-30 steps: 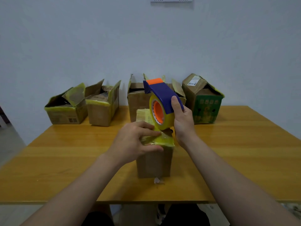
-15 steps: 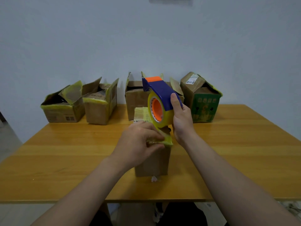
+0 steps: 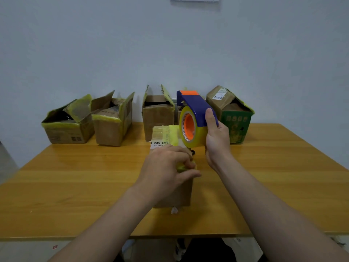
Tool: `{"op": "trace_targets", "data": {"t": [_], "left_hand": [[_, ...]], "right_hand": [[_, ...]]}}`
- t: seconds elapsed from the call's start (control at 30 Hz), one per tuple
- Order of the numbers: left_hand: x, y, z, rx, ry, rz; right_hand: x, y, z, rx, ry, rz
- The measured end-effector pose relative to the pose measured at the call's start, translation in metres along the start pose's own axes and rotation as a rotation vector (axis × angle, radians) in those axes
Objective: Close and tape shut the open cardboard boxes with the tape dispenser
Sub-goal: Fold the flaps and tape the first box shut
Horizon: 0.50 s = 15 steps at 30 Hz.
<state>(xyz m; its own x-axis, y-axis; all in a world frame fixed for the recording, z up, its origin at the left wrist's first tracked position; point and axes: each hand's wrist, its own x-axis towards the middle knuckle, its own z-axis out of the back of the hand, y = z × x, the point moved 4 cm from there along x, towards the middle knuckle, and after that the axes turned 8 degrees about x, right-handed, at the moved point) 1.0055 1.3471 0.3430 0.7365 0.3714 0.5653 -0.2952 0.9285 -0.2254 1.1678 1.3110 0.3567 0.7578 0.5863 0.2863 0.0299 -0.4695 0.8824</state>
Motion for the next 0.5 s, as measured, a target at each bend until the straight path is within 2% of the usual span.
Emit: {"op": "trace_targets", "data": {"t": [0.23, 0.33, 0.5], "left_hand": [[0.001, -0.012, -0.008, 0.13, -0.105, 0.051], [-0.002, -0.004, -0.006, 0.047, -0.061, 0.058], [-0.005, 0.024, 0.015, -0.093, 0.133, -0.072]], "right_hand": [[-0.001, 0.015, 0.009, -0.132, -0.073, 0.151], [-0.001, 0.025, 0.013, -0.142, -0.08, 0.189], [-0.001, 0.034, 0.005, -0.152, -0.063, 0.215]]}}
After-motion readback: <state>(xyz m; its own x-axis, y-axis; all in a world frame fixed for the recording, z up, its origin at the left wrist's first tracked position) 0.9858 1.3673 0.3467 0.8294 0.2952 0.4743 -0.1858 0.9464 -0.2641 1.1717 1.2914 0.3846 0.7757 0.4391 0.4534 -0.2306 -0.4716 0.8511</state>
